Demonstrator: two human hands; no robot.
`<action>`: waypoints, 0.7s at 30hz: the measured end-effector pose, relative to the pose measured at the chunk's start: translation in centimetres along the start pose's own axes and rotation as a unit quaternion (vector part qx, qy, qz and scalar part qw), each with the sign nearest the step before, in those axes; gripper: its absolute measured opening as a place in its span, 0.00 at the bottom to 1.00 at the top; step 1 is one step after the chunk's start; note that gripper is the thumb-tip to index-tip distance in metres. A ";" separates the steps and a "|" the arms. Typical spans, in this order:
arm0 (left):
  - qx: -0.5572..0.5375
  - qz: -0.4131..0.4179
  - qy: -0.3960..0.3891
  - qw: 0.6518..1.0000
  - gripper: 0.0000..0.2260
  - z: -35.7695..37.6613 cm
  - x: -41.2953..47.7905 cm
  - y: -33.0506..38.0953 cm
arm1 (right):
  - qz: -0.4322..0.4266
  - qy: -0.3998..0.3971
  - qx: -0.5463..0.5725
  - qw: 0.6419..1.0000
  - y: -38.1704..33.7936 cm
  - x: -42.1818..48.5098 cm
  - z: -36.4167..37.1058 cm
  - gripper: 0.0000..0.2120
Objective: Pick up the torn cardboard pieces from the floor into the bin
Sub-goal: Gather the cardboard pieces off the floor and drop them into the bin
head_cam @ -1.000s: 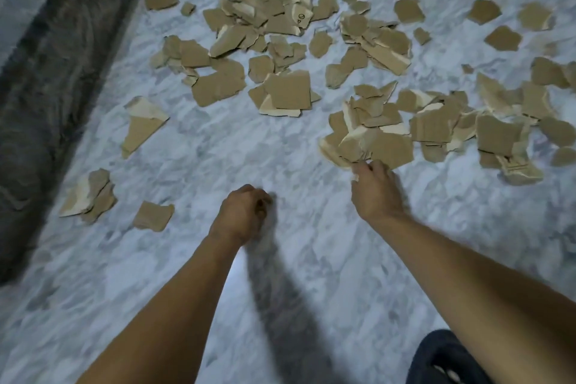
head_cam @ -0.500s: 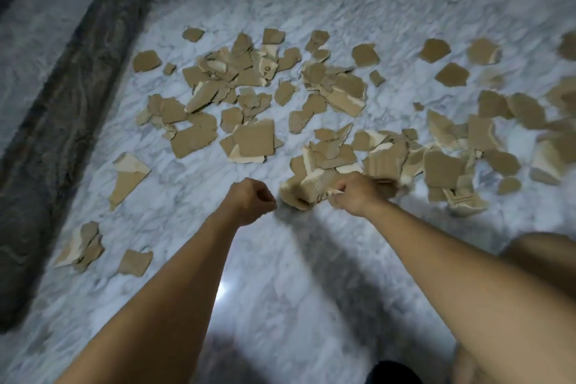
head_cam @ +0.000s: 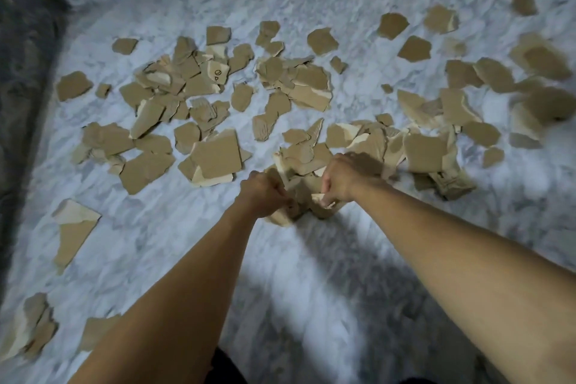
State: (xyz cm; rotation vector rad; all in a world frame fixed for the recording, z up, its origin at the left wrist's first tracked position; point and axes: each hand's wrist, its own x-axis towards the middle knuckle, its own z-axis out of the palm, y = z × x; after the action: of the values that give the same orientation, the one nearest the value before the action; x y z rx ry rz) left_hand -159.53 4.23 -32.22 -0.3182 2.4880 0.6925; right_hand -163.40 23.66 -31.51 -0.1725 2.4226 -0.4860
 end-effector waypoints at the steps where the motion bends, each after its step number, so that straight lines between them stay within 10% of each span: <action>1: 0.022 0.004 0.012 1.000 0.15 0.6 1.1 -0.3 | -0.004 0.020 -0.031 0.999 0.0 0.1 0.3 0.10; 5: 0.119 0.043 0.060 0.990 0.16 3.2 2.6 -0.3 | 0.008 0.069 -0.136 0.988 0.7 0.3 2.4 0.15; 9: 0.058 0.012 0.061 0.996 0.25 3.2 2.4 -0.1 | 0.061 0.086 -0.077 0.991 1.3 -1.3 3.1 0.42; 21: 0.020 -0.021 -0.034 0.999 0.40 1.4 0.4 -1.4 | 0.151 -0.106 0.029 0.982 4.4 -5.9 0.8 0.33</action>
State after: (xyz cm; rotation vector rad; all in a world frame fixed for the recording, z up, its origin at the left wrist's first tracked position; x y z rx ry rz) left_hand -158.76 3.80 -34.04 -0.3263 2.4196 0.6254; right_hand -158.30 28.86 -30.40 0.1596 2.1727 -0.3777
